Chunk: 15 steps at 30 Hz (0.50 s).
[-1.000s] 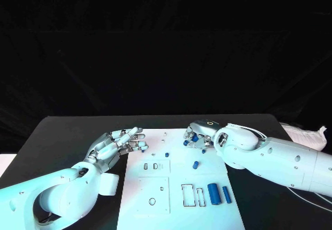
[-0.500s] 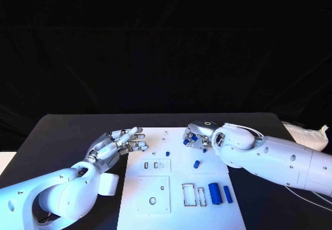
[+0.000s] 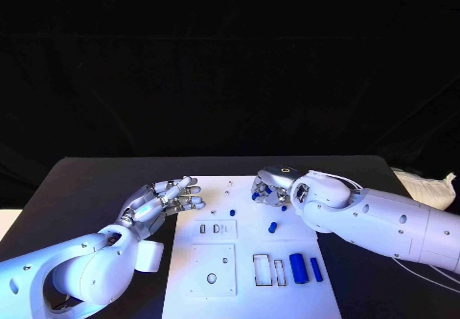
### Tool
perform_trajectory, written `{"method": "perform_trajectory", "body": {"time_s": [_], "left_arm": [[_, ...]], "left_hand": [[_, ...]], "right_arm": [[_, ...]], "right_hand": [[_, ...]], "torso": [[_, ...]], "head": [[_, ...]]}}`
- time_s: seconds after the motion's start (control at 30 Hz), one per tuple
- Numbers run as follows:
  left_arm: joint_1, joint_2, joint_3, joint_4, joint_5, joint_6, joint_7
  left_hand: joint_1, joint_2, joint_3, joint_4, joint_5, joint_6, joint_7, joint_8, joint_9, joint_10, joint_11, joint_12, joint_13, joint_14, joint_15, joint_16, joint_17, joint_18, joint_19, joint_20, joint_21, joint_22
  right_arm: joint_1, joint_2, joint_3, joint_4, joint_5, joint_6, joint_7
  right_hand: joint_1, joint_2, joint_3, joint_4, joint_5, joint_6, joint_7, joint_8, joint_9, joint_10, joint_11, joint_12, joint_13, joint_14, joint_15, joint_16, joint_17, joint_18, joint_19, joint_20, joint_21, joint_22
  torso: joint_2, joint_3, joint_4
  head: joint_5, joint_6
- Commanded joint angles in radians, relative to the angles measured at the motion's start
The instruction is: Assemble the parts on the task board
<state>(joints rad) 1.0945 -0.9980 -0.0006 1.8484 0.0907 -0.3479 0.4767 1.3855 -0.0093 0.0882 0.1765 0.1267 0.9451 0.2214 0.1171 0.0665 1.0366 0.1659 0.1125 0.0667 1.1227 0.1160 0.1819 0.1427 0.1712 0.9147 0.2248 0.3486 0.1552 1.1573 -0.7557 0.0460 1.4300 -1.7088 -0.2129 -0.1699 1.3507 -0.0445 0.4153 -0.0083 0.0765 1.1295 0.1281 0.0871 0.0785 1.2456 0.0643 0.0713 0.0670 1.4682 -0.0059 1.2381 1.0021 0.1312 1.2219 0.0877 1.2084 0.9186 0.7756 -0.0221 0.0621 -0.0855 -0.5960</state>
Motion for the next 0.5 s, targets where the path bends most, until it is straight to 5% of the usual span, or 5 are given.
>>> {"method": "perform_trajectory", "body": {"time_s": [0.03, 0.23, 0.5], "left_arm": [[0.001, 0.000, 0.001, 0.002, 0.002, 0.023, 0.000], [0.001, 0.001, 0.001, 0.001, 0.002, 0.023, -0.003], [0.001, 0.005, 0.001, 0.000, 0.002, 0.022, -0.006]], "left_hand": [[0.011, -0.003, -0.002, -0.007, -0.003, 0.006, 0.003, -0.008, -0.002, 0.001, 0.003, -0.005, -0.001, 0.003, 0.002, -0.002, 0.002, 0.011, 0.008, 0.002, 0.001, -0.002], [0.012, -0.002, -0.002, -0.008, -0.002, 0.006, 0.004, -0.009, -0.002, 0.001, 0.004, -0.007, -0.001, 0.003, 0.002, -0.003, 0.002, 0.011, 0.009, 0.002, 0.000, -0.002], [0.018, -0.001, -0.001, -0.014, -0.002, 0.006, 0.005, -0.012, -0.002, 0.001, 0.004, -0.010, -0.001, 0.004, 0.002, -0.006, 0.004, 0.011, 0.009, 0.002, 0.000, -0.003]], "right_arm": [[-0.001, -0.001, 0.000, 0.012, -0.008, -0.086, -0.007], [0.004, 0.013, 0.004, 0.013, 0.003, -0.157, -0.030], [0.026, 0.072, 0.005, -0.042, 0.012, -0.177, -0.037]], "right_hand": [[0.000, 0.019, 0.006, 0.005, -0.005, 0.008, 0.000, 0.002, 0.012, 0.009, 0.000, -0.002, 0.001, 0.036, -0.009, 0.006, 0.002, -0.010, 0.007, 0.001, 0.008, 0.004], [-0.005, 0.016, 0.006, 0.011, -0.007, 0.008, 0.001, 0.000, 0.013, 0.010, 0.000, -0.005, 0.001, 0.034, -0.009, 0.009, 0.004, -0.010, 0.007, 0.001, 0.012, 0.008], [-0.008, 0.013, 0.009, 0.016, -0.008, 0.004, 0.003, -0.005, 0.013, 0.005, 0.002, -0.009, -0.001, 0.033, -0.008, 0.013, 0.005, -0.010, 0.007, 0.002, 0.015, 0.011]], "torso": [[0.002, -0.0004, 0.0015], [0.005, -0.0011, 0.0037], [0.009, -0.0026, 0.0114]], "head": [[0.000, 0.005], [0.000, 0.013], [-0.005, 0.017]]}}
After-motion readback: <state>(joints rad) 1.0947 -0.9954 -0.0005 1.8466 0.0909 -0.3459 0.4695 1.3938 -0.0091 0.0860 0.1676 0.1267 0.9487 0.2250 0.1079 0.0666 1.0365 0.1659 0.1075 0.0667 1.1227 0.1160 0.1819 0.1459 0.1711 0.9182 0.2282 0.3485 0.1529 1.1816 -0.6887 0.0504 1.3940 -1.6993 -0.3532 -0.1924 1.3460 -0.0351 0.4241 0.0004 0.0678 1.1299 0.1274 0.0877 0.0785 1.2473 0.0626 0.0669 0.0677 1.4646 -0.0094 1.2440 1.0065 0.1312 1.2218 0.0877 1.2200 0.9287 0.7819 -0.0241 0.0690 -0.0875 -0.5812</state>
